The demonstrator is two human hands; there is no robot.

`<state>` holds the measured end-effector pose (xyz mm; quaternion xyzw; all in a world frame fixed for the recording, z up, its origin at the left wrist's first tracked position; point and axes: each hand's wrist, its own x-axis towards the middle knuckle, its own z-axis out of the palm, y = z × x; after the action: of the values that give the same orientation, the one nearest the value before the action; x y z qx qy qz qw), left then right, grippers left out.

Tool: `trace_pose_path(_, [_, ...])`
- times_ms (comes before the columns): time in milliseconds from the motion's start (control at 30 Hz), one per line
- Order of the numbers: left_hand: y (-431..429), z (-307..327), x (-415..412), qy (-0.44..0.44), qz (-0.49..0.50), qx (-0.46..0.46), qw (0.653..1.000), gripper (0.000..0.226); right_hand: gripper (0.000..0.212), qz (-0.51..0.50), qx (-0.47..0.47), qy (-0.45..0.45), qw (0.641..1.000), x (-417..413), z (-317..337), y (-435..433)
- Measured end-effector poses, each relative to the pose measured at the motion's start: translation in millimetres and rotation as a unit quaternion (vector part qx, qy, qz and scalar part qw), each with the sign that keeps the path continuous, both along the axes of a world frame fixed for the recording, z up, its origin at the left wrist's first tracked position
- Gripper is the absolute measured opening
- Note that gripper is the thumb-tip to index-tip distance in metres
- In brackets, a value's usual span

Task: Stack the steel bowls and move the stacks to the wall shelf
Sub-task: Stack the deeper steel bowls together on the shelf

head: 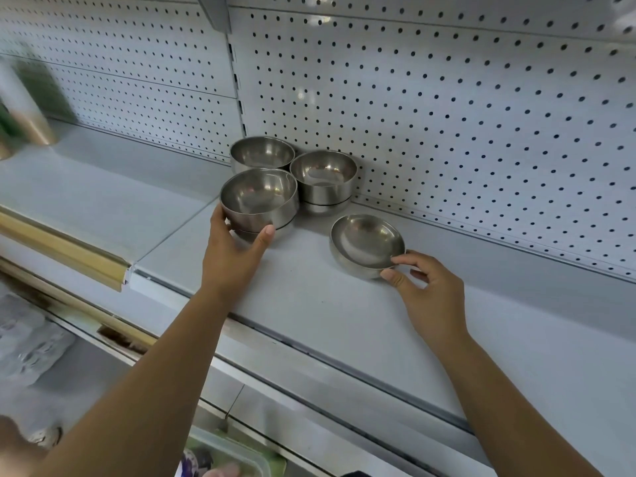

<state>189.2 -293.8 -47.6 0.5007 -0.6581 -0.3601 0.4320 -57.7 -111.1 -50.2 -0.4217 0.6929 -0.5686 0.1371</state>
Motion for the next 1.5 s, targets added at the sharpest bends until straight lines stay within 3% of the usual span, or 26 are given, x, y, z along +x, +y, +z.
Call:
trace_pose_path(133, [0, 2, -1, 0.016, -0.007, 0.003, 1.000, 0.093, 0.032, -0.005, 0.000, 0.030, 1.000, -1, -1, 1])
trace_pose_path(400, [-5, 10, -14, 0.072, -0.024, 0.011, 0.997, 0.127, 0.032, -0.024, 0.023, 0.089, 0.995, -1, -6, -1])
trace_pose_path(700, [-1, 21, -17, 0.019, 0.069, -0.041, 0.997, 0.080, 0.049, -0.019, 0.039, 0.045, 0.998, 2, -3, 1])
trace_pose_path(833, [13, 38, -11, 0.052, 0.064, -0.059, 0.995, 0.081, 0.062, -0.021, 0.057, 0.037, 0.997, 2, 2, 3])
trace_pose_path(1000, [60, 42, -2, 0.072, 0.019, -0.073, 0.995, 0.077, 0.063, -0.016, 0.053, 0.012, 0.998, 1, 1, 3])
trace_pose_path(1267, [111, 8, 8, 0.028, -0.077, -0.035, 0.996, 0.079, 0.058, -0.025, 0.045, -0.038, 0.998, 1, 2, 6])
trace_pose_path(1500, [108, -5, 8, -0.001, -0.082, -0.044, 0.996, 0.083, 0.057, 0.003, 0.062, -0.019, 0.998, -5, 7, 4])
